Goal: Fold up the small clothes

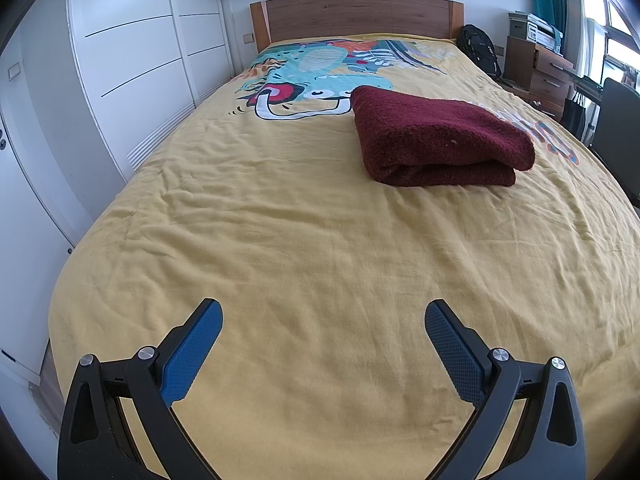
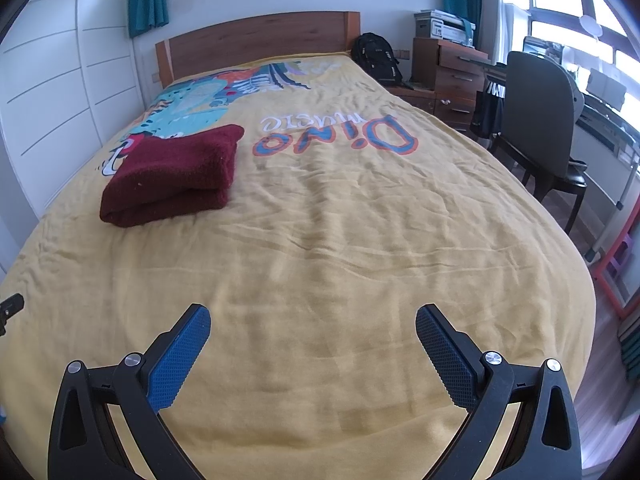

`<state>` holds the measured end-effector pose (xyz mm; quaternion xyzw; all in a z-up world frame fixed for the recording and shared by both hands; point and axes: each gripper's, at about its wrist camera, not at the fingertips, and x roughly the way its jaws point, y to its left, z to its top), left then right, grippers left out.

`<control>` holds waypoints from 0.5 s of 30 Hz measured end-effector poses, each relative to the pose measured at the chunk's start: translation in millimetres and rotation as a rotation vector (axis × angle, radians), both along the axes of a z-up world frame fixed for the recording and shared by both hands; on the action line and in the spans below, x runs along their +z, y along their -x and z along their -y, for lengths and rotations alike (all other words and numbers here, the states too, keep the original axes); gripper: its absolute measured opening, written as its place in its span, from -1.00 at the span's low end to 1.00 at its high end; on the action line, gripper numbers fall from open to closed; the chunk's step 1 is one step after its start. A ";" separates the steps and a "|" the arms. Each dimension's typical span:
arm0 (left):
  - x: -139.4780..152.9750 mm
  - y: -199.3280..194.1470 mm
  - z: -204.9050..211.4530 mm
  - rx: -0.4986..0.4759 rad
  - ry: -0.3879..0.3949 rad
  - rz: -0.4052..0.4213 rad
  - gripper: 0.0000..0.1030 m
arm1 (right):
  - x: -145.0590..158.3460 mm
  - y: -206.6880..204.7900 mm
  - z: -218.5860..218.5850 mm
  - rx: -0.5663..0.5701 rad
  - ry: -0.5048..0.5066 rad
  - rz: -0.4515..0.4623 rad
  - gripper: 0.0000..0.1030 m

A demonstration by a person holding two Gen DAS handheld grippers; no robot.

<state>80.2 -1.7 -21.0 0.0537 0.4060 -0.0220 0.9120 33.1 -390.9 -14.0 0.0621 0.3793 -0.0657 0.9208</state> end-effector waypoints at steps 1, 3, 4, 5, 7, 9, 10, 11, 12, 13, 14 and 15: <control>0.1 -0.1 0.1 0.000 0.001 0.000 0.94 | 0.1 0.1 0.3 0.000 0.000 0.000 0.99; 0.0 0.0 0.0 0.000 0.000 0.000 0.94 | 0.0 0.0 -0.3 0.001 0.002 0.000 0.99; 0.1 -0.1 0.1 -0.001 0.000 0.000 0.94 | 0.0 0.0 -0.4 0.001 0.001 0.000 0.99; 0.1 -0.1 0.2 -0.001 0.001 0.000 0.94 | 0.0 0.0 -0.6 0.001 0.001 0.000 0.99; 0.1 0.0 0.3 -0.001 0.000 0.000 0.94 | -0.1 0.1 -0.8 0.001 0.001 0.000 0.99; 0.2 0.2 0.1 0.000 0.001 0.000 0.94 | 1.2 0.4 0.5 0.003 0.003 -0.001 0.99; 0.2 0.1 0.3 0.000 0.001 0.000 0.94 | 1.3 0.5 0.9 0.003 0.003 -0.001 0.99; 0.2 0.2 0.2 0.000 0.000 0.000 0.94 | 1.2 0.3 0.1 0.003 0.003 -0.001 0.99; 0.2 0.3 0.2 0.000 0.000 0.000 0.94 | 1.2 0.4 0.1 0.003 0.003 -0.001 0.99; 0.2 0.2 0.3 0.000 0.000 0.000 0.94 | 1.2 0.3 -0.1 0.003 0.003 -0.001 0.99; 0.2 0.3 0.1 0.000 0.000 0.000 0.94 | 1.3 0.4 -0.2 0.003 0.003 -0.001 0.99; 0.2 0.1 0.5 0.000 0.000 0.000 0.94 | 1.3 0.5 -0.1 0.003 0.004 -0.001 0.99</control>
